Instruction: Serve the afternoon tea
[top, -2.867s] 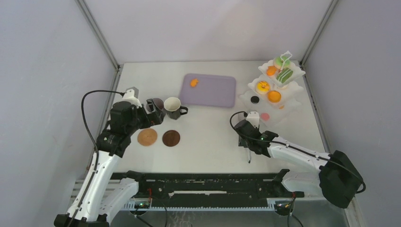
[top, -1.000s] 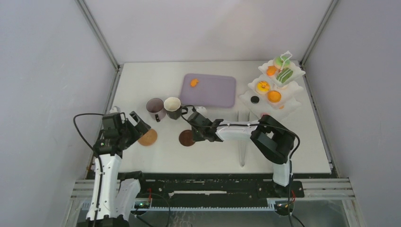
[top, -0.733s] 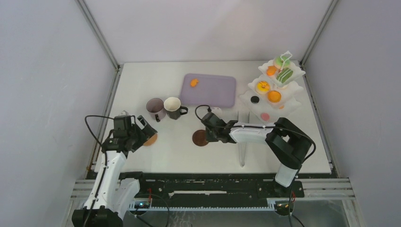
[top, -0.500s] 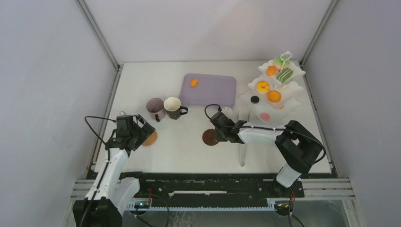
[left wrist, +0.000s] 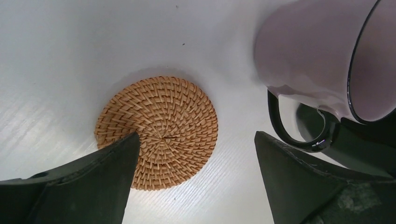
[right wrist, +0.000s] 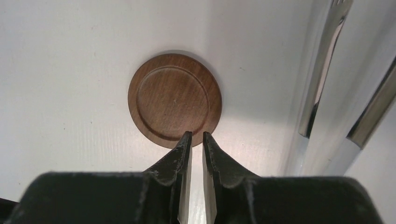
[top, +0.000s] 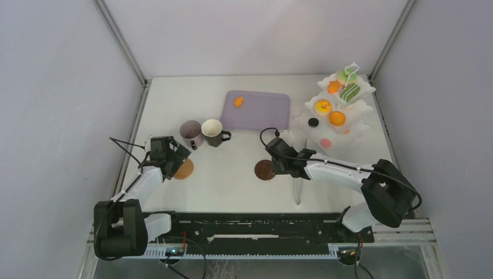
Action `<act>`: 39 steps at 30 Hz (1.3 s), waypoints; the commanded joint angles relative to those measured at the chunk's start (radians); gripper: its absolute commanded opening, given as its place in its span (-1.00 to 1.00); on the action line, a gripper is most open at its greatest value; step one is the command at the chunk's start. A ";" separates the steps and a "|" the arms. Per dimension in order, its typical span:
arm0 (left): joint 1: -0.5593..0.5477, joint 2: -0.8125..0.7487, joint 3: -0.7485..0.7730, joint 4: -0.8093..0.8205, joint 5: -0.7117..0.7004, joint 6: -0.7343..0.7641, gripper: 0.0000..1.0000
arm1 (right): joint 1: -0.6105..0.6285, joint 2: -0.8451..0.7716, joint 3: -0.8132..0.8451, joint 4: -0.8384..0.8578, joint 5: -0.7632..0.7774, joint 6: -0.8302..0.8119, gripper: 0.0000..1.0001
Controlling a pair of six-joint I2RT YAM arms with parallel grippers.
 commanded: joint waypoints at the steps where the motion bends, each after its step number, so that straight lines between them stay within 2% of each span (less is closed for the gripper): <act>1: -0.036 0.009 -0.065 0.132 0.021 -0.067 0.95 | 0.010 -0.050 0.005 -0.022 0.046 -0.025 -0.59; 6: -0.071 0.018 -0.112 0.162 0.070 -0.122 0.95 | 0.000 -0.112 0.005 -0.046 0.070 -0.037 -0.57; 17: -0.296 -0.088 -0.186 0.080 0.067 -0.224 0.96 | -0.055 -0.203 -0.007 -0.074 0.093 -0.059 -0.53; 21: -0.422 -0.051 -0.177 0.098 0.067 -0.248 0.96 | -0.059 -0.205 -0.005 -0.075 0.095 -0.057 -0.53; 27: -0.609 0.075 -0.073 0.114 0.072 -0.268 0.97 | -0.061 -0.198 -0.006 -0.071 0.086 -0.050 -0.52; 33: -0.634 0.160 0.009 0.122 0.084 -0.249 0.96 | -0.059 -0.225 -0.006 -0.097 0.100 -0.045 -0.52; 39: -0.661 0.100 0.075 0.001 0.001 -0.182 0.97 | -0.063 -0.272 0.004 -0.120 0.089 -0.051 -0.51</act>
